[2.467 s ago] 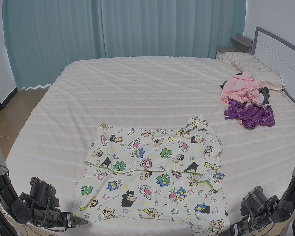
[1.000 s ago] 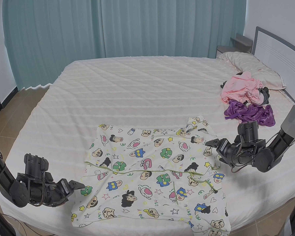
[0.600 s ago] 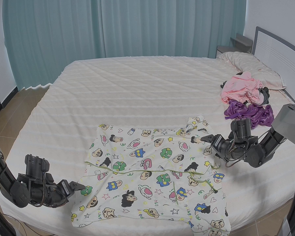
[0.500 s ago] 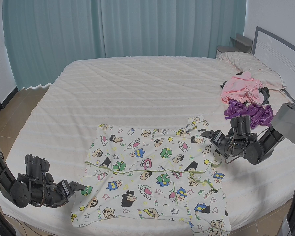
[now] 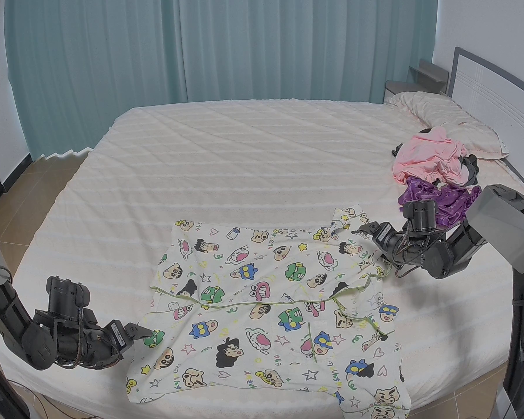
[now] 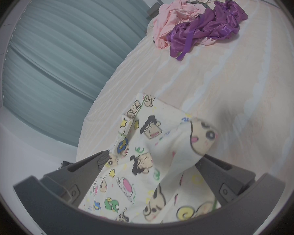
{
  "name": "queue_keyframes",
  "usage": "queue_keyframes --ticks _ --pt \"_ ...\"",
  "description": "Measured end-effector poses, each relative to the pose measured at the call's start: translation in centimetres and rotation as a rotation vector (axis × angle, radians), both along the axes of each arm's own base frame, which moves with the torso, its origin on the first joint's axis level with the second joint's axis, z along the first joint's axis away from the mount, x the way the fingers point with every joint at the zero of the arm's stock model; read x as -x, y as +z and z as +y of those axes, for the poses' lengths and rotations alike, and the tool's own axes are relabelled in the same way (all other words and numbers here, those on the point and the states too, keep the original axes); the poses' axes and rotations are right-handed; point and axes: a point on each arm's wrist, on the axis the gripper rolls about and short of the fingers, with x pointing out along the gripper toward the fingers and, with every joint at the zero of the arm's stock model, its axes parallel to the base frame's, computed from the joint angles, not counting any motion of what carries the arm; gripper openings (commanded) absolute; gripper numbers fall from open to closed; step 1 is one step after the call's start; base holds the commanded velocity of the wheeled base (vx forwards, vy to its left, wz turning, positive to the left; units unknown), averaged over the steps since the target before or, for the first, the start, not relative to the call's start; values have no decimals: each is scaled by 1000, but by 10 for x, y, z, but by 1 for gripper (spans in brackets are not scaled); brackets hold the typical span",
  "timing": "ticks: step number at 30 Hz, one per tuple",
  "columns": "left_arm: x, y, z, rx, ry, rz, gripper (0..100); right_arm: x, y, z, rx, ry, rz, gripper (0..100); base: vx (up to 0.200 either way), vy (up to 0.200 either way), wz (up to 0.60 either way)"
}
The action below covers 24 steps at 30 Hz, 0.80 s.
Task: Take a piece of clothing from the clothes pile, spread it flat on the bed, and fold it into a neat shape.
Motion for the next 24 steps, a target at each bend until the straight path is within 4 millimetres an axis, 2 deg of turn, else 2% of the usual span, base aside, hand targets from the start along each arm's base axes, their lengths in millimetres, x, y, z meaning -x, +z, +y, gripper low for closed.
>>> queue_keyframes --ticks 5,11,16,24 --pt "1 -1 0 0 0 5 100 -7 -7 -10 0 -31 1 100 0 0 0" --pt "1 -2 0 0 1 9 100 -1 2 -14 -26 -28 -10 100 0 0 0" --pt "2 -2 0 -1 0 12 100 13 8 -17 -9 -13 -3 100 0 0 0" --pt "2 -2 0 -1 0 12 100 45 -5 -29 129 52 38 100 0 0 0"
